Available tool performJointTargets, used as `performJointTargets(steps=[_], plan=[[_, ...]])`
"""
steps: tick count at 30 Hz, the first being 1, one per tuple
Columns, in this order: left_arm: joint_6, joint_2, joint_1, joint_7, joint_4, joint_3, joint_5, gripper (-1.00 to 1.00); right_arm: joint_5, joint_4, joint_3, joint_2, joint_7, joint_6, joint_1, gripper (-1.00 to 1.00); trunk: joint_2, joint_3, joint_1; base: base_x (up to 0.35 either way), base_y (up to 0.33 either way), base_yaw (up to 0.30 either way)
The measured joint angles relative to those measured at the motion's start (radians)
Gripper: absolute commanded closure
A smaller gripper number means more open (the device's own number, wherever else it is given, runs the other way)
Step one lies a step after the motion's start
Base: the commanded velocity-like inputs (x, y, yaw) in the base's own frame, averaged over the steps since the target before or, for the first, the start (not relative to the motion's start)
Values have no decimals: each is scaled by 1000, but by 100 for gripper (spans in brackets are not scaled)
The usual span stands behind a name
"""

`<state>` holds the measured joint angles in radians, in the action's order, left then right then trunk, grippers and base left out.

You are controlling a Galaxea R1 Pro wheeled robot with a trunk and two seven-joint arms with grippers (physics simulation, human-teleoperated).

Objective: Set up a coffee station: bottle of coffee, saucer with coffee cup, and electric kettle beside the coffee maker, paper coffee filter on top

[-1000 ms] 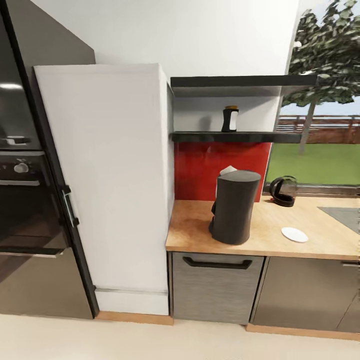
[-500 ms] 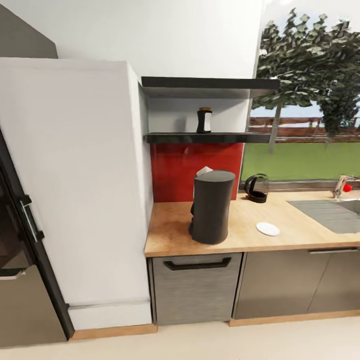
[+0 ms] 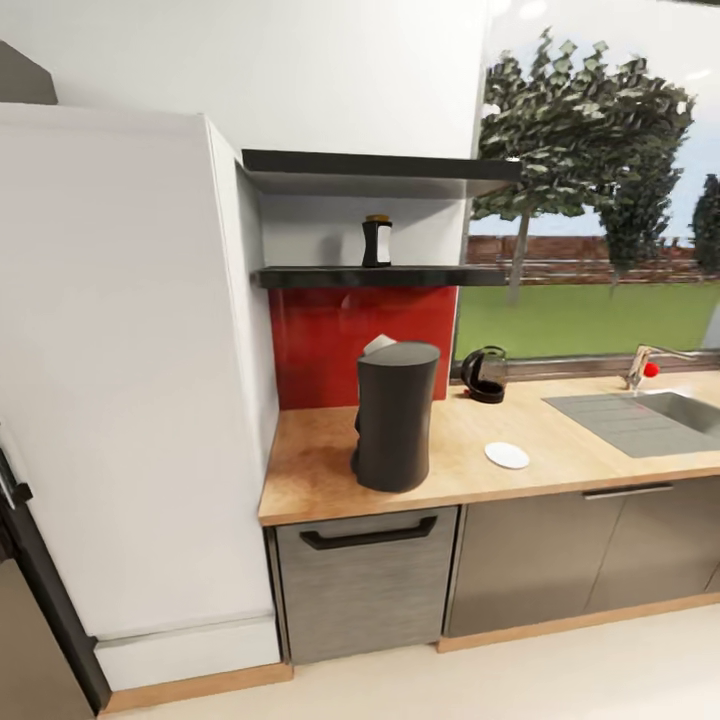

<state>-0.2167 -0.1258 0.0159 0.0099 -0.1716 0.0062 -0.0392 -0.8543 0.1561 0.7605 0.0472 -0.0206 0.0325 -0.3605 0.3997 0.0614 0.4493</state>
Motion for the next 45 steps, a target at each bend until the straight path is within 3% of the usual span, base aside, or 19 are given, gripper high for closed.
performJointTargets(steps=[22,25,29,34,45], plan=[[1,0,0,0,-1,1,0,-100,-7,0,-3,-19,4,1,1,-100,0,0,0,236,-191,0],[3,0,0,0,0,0,1,-100,-9,-1,-3,-33,5,3,14,-100,0,0,0,156,-243,0],[4,0,0,1,1,0,1,-100,-10,-7,-4,-90,-2,6,60,-100,0,0,0,149,-245,0],[4,0,0,0,3,1,-2,-100,-8,-110,-6,-138,-25,6,93,-100,0,0,0,146,-247,0],[1,0,0,0,7,4,-6,-100,-4,-129,-6,-137,-92,3,116,-100,0,0,0,143,-197,0]])
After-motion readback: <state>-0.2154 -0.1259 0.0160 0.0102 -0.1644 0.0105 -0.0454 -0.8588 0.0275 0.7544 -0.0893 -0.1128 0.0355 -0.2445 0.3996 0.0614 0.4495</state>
